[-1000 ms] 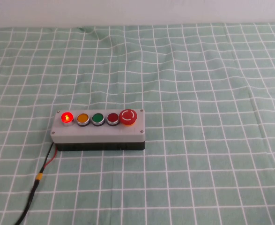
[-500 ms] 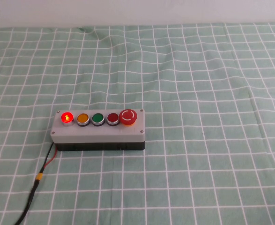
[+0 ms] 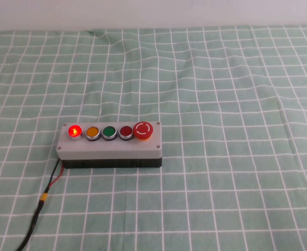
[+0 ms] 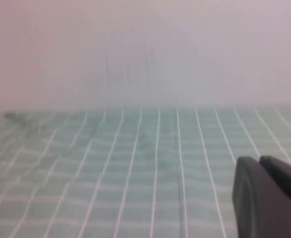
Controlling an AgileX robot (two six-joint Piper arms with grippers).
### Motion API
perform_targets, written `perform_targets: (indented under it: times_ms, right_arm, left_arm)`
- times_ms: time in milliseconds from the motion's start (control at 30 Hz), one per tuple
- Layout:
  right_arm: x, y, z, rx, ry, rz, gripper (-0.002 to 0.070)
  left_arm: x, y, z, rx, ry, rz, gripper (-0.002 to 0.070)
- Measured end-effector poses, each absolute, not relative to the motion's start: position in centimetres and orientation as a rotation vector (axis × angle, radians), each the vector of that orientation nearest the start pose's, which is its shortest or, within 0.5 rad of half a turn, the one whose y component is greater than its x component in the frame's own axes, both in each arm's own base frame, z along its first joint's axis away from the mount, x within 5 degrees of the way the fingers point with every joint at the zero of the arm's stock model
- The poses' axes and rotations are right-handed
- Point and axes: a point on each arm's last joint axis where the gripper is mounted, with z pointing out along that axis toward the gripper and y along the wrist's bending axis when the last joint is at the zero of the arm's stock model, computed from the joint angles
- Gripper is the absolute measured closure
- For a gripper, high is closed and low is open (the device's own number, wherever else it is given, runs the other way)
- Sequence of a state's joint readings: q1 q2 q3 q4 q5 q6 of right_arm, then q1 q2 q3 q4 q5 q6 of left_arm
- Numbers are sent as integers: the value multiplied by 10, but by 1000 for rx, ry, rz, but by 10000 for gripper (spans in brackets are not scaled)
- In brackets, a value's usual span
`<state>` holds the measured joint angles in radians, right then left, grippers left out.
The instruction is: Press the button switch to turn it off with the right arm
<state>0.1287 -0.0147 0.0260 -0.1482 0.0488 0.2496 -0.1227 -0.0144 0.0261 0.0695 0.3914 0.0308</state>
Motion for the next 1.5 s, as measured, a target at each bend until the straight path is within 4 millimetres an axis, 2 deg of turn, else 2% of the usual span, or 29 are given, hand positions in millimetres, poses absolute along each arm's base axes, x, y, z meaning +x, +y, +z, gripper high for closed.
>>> perform_targets:
  times_ms: [233,500,767,867,933,1100,1233,1367,1500]
  right_arm:
    - [49,11,232,-65,1197,223,692]
    - [44,12,242,-76,1073,243,692]
    - [21,11,269,-70,684,316,692]
    - [16,7,283,-32,628,337,692]
    - [11,5,302,-13,614,343,692]
    - [-3,1,348,17,710,340,692]
    - [-7,-1,370,42,892,337,692]
    - [15,2,375,88,1164,367,692]
    - [48,8,362,130,1413,396,692]
  left_arm:
    - [52,-4,170,187,1876,6,678]
    - [52,-4,170,187,1876,6,678]
    - [52,-4,170,187,1875,6,678]
    - [52,-4,170,187,1875,6,678]
    - [52,-4,170,187,1875,6,678]
    - [52,-4,170,187,1875,6,678]
    - [52,-4,170,187,1875,6,678]
    - [52,-4,170,187,1875,6,678]
    - [52,-4,170,187,1875,6,678]
